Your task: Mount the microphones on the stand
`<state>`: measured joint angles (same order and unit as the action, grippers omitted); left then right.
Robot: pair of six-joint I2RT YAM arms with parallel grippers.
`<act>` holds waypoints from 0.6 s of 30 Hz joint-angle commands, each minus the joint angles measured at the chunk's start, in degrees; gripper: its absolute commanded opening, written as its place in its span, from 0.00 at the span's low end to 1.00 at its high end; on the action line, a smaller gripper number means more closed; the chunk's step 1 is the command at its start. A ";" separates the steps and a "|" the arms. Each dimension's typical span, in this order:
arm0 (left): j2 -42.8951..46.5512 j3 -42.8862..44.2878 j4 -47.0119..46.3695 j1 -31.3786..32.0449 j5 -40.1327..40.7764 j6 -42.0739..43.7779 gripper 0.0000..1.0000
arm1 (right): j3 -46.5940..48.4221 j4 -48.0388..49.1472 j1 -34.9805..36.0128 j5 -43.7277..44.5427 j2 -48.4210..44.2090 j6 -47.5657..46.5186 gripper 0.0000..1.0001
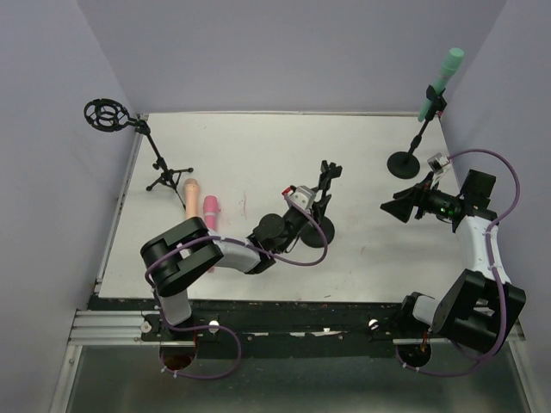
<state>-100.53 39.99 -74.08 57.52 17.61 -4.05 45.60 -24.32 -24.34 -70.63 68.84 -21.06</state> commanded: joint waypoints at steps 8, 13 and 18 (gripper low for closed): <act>1.38 -2.71 -5.89 -1.87 -13.35 1.78 0.00 | 1.59 -1.79 -0.10 -0.21 -0.90 -0.83 0.90; 1.31 -1.51 -11.86 -13.20 -51.99 -13.57 0.00 | 1.42 -1.79 -0.01 -0.03 -1.16 -1.35 0.90; -1.42 6.50 -9.69 -18.67 -71.81 -21.70 0.00 | 1.42 -1.88 -0.01 0.23 -1.16 -1.44 0.90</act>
<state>-100.62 40.47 -74.37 41.65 -27.92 -16.23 45.60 -25.26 -24.34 -70.63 68.79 -21.30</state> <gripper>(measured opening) 0.084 0.902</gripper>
